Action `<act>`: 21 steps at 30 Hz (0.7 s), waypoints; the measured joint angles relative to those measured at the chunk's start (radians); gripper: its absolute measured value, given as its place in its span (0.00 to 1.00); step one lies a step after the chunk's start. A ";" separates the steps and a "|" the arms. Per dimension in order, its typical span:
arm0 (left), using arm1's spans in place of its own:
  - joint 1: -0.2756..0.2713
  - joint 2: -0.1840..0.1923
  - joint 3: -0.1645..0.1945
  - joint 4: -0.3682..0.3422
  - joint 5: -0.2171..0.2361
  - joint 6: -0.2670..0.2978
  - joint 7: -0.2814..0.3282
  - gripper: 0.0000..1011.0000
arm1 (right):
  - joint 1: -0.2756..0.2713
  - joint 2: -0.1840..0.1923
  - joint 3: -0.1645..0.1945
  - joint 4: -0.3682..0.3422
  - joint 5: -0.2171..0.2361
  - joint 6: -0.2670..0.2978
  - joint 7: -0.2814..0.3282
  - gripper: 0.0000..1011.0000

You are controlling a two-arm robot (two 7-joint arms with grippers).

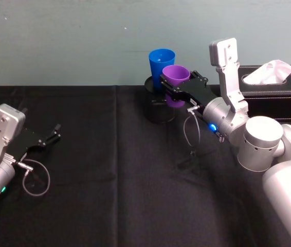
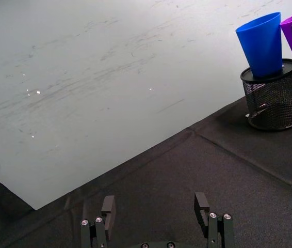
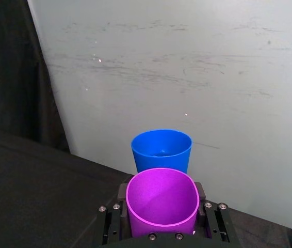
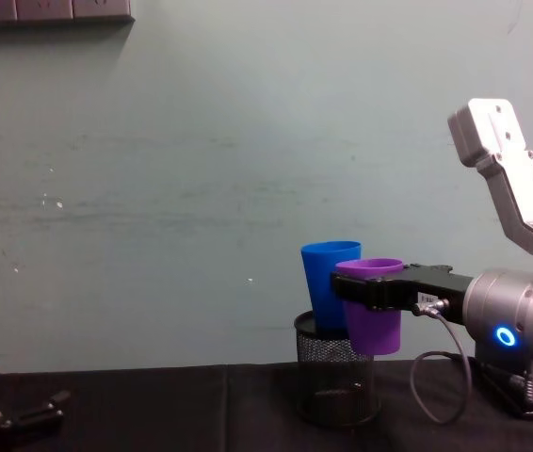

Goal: Pick up one cup with a gripper and tap it against the other cup.

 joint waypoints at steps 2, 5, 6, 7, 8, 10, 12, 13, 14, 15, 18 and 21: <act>0.000 0.000 0.000 0.000 0.000 0.000 0.000 0.99 | 0.000 0.000 0.000 0.000 0.000 0.000 0.000 0.72; 0.000 0.000 0.000 0.000 0.000 0.000 0.000 0.99 | 0.000 0.000 0.000 0.000 0.000 0.000 0.000 0.72; 0.000 0.000 0.000 0.000 0.000 0.000 0.000 0.99 | 0.000 0.000 0.000 0.000 0.000 0.000 0.000 0.72; 0.000 0.000 0.000 0.000 0.000 0.000 0.000 0.99 | 0.000 0.000 0.000 0.000 0.000 0.000 0.000 0.72; 0.000 0.000 0.000 0.000 0.000 0.000 0.000 0.99 | 0.000 0.000 0.000 0.000 0.000 0.000 0.000 0.72; 0.000 0.000 0.000 0.000 0.000 0.000 0.000 0.99 | 0.000 0.000 0.000 0.000 0.000 0.000 0.000 0.72; 0.000 0.000 0.000 0.000 0.000 0.000 0.000 0.99 | 0.000 0.000 0.000 0.000 0.000 0.000 0.000 0.72; 0.000 0.000 0.000 0.000 0.000 0.000 0.000 0.99 | 0.000 0.000 0.000 0.000 0.000 0.000 0.000 0.72; 0.000 0.000 0.000 0.000 0.000 0.000 0.000 0.99 | 0.000 0.000 0.000 0.000 0.000 0.000 0.000 0.72; 0.000 0.000 0.000 0.000 0.000 0.000 0.000 0.99 | 0.000 0.000 0.000 0.000 0.000 0.000 0.000 0.72; 0.000 0.000 0.000 0.000 0.000 0.000 0.000 0.99 | 0.000 0.000 0.000 0.000 0.000 0.000 0.000 0.72; 0.000 0.000 0.000 0.000 0.000 0.000 0.000 0.99 | 0.000 0.000 0.000 0.000 0.000 0.000 0.000 0.72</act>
